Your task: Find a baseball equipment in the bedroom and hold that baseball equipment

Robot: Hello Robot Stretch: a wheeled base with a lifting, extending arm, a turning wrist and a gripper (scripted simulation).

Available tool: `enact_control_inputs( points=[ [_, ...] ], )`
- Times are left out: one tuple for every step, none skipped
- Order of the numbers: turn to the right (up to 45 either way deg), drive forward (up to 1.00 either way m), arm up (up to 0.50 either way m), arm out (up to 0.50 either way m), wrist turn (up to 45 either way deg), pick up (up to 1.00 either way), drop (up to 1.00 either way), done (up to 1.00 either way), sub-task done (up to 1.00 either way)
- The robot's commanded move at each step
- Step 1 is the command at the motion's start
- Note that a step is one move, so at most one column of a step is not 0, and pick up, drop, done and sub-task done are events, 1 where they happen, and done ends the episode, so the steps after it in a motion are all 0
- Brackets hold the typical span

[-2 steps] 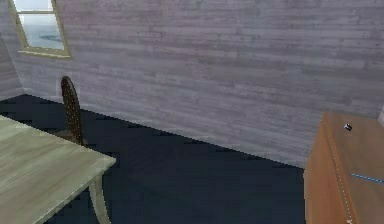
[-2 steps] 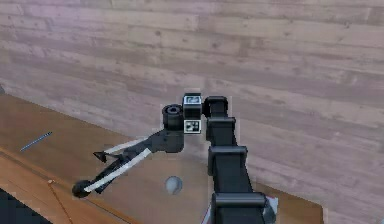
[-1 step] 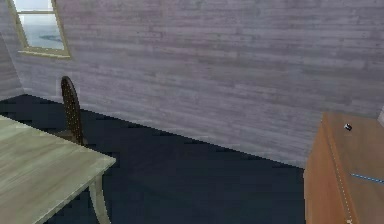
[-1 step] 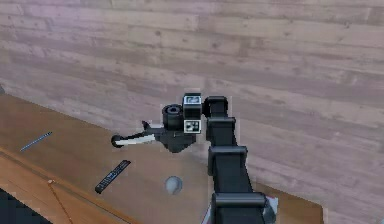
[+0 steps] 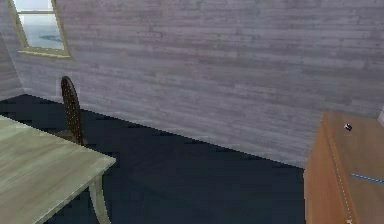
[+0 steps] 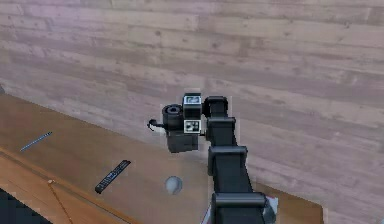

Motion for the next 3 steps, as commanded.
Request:
enact_control_inputs(
  points=[
    [0.0,0.0,-0.3,0.0,0.0,0.0,0.0,0.0,0.0],
    [0.0,0.0,0.0,0.0,0.0,1.0,0.0,0.0,0.0],
    [0.0,0.0,0.1,0.0,0.0,0.0,0.0,0.0,0.0]
  ],
)
